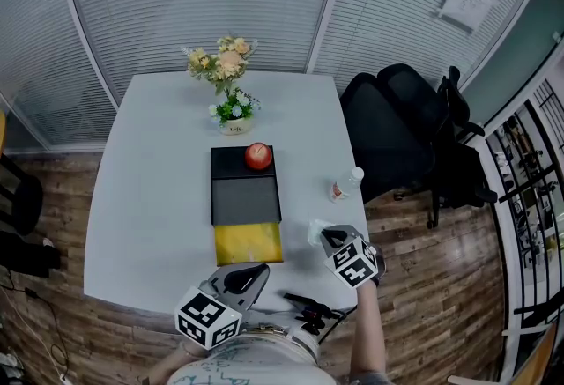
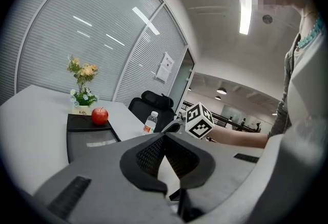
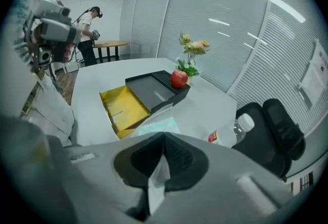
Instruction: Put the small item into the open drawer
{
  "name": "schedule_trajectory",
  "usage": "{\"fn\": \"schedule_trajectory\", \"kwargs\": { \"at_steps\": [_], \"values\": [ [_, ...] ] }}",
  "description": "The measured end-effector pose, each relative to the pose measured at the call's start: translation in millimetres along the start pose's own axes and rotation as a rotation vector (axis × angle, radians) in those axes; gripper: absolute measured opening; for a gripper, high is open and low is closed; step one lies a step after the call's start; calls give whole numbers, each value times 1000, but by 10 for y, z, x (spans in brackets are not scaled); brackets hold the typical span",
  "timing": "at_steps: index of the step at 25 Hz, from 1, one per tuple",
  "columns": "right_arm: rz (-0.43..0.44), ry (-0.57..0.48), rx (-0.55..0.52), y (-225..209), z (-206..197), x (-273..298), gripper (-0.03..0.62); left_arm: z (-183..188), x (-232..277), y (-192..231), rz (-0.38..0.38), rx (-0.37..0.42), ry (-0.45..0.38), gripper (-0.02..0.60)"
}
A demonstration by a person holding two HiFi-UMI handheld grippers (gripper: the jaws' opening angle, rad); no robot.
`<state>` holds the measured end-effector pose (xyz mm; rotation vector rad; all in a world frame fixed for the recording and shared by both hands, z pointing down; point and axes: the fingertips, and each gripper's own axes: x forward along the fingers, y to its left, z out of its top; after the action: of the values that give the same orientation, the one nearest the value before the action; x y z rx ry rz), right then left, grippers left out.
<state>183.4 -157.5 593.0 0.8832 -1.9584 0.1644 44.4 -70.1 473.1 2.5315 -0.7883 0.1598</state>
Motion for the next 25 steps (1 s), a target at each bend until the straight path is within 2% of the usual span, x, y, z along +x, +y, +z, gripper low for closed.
{"fn": "schedule_trajectory", "kwargs": {
  "at_steps": [10,25],
  "values": [
    [-42,-18,-28,-116,186,-231,3,-3,-13,-13,8,23,6,-3],
    [-39,-19,-48,-101,255,-275,3,1,-38,10,16,5,0,-3]
  ]
}}
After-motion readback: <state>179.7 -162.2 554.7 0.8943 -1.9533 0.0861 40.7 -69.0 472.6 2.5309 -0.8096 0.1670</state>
